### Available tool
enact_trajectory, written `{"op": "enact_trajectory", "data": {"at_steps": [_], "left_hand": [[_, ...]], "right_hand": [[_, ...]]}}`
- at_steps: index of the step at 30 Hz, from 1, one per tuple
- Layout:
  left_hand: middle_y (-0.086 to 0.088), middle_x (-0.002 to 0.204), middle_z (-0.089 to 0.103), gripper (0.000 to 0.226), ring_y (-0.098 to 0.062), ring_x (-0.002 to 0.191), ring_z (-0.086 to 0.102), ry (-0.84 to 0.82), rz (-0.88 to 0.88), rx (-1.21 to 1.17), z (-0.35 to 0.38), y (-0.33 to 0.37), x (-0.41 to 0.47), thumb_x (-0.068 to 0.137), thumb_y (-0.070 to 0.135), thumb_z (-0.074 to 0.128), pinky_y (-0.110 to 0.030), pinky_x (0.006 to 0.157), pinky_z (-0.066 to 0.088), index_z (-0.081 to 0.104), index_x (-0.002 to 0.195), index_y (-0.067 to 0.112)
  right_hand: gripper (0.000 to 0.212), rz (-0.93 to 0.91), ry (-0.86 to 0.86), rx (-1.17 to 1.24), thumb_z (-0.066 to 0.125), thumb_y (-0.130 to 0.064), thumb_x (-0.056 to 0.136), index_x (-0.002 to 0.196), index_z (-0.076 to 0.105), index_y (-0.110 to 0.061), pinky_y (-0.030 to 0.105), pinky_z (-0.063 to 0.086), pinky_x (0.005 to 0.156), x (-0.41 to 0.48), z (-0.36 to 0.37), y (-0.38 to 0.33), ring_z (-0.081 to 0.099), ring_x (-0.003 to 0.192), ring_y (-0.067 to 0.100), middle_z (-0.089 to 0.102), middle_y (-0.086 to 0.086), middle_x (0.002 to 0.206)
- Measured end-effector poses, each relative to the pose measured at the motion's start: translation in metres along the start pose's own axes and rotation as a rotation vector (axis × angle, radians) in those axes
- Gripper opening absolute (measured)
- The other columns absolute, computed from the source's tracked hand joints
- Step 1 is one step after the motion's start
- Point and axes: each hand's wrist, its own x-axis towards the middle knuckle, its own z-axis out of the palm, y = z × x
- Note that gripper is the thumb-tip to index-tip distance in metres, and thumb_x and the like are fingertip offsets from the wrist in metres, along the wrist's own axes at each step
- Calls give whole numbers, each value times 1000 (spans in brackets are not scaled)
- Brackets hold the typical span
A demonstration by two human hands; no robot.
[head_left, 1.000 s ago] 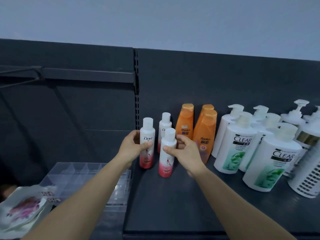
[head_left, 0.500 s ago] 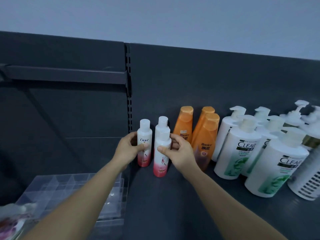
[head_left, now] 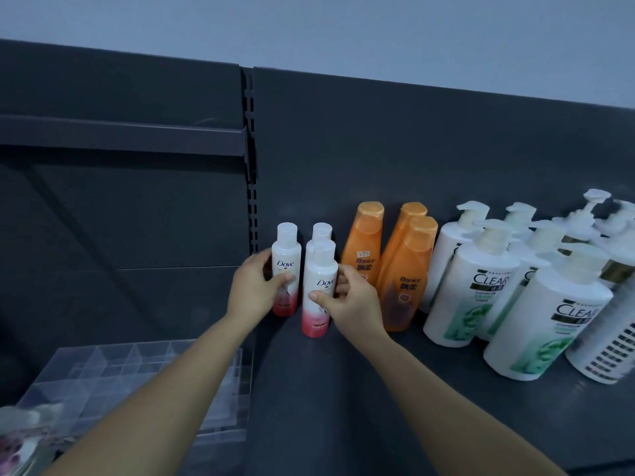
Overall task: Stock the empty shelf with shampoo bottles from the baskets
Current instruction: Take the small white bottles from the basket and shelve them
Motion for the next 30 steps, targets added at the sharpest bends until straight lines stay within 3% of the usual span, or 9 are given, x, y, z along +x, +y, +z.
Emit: {"op": "enact_trajectory", "data": {"at_steps": [4,11,14,18,23,30], "left_hand": [[2,107,62,40,-14,97,55,4,14,28,1,2,0,82,18,73,-26,82,39,63,121,17],[-3,96,54,35,-16,89,49,-31,15,164,0,0,-9,84,22,71,-25,76,34,62,116,13],[-6,98,52,32,-23,93,52,-75,-18,234,-2,-4,-20,84,24,71,-27,76,34,61,112,10],[-7,100,49,30,-28,101,53,-159,-63,338,-7,-1,-41,84,23,71,-29,77,36,59,106,7],[-14,131,52,39,-30,123,47,-232,-28,478,-7,15,-80,88,20,65,-31,98,37,57,122,3],[-10,146,42,57,-26,136,36,-313,70,592,9,61,-159,90,28,62,-34,111,31,45,139,3]], "right_hand": [[48,13,1,-13,80,-22,80,122,59,-21,22,53,82,0,3,-1,63,94,2,67,-12,101],[60,88,1,-125,77,-26,82,135,49,-21,36,52,95,-10,5,0,61,106,11,65,-7,114],[68,127,-27,-213,75,-29,84,143,42,-19,38,48,102,-25,0,7,57,119,17,60,0,129],[64,148,-81,-349,72,-31,87,143,43,-16,35,43,106,-52,-15,12,51,127,20,54,4,138],[60,90,-154,-521,64,-34,92,145,45,-14,32,36,109,-89,-44,14,43,135,20,50,3,145],[59,24,-195,-685,60,-36,94,146,44,-15,36,38,108,-160,-101,15,41,135,23,49,5,144]]}}
